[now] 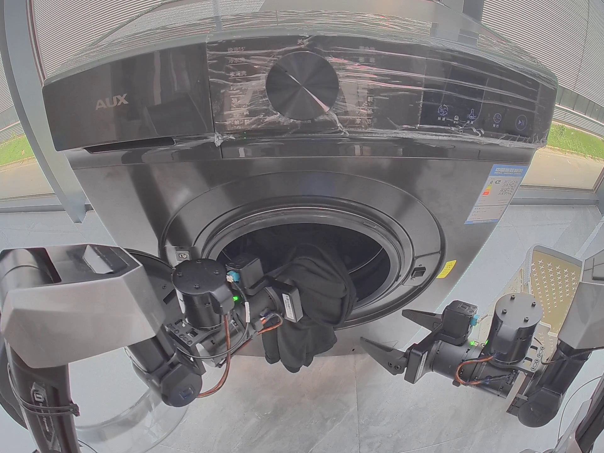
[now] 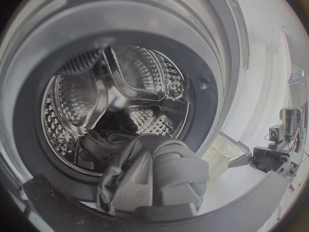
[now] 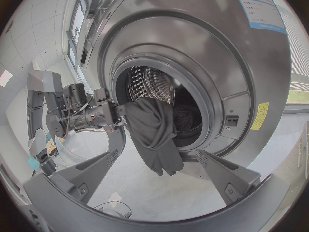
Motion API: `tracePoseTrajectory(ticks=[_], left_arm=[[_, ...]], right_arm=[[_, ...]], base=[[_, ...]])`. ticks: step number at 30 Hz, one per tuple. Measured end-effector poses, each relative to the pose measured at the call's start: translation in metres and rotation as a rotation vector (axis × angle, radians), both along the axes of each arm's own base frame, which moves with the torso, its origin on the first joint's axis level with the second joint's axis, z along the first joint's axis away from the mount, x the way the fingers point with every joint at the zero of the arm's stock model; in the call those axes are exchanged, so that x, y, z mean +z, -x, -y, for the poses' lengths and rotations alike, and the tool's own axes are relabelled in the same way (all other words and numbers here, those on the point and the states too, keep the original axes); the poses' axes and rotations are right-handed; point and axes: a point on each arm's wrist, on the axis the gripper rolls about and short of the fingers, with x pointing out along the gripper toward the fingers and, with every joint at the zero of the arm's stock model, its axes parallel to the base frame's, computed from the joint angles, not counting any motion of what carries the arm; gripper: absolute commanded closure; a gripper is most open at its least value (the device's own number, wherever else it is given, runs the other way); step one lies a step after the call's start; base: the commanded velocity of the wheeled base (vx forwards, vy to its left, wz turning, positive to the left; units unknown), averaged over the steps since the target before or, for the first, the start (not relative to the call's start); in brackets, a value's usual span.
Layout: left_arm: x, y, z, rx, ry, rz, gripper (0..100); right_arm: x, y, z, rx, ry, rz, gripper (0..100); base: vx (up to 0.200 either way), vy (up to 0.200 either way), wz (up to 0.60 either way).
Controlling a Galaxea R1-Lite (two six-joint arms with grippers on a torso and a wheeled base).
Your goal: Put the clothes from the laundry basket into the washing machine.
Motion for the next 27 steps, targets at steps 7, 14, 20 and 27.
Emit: tracePoseTrajectory(ticks=[7, 14, 20, 27], left_arm=[[-0.004, -0.021, 0.022, 0.020, 0.041, 0.038, 100], [-0.016, -0.046, 0.041, 0.053, 0.012, -0.001, 100], [-0.020, -0.064, 0.053, 0.061, -0.004, -0.020, 100], [-0.018, -0.093, 0.059, 0.090, 0.014, 0.004, 100]], right_arm=[[-0.001, 0.006, -0.002, 0.021, 0.008, -0.006, 0], [0.000, 0.010, -0.004, 0.034, 0.010, -0.007, 0], [0.000, 0.011, -0.004, 0.037, 0.010, -0.006, 0], [0.000, 0.011, -0.004, 0.038, 0.010, -0.005, 0]], base=[[0.000, 0.000, 0.00], [0.000, 0.000, 0.00], [0.000, 0.000, 0.00], [0.000, 0.000, 0.00]])
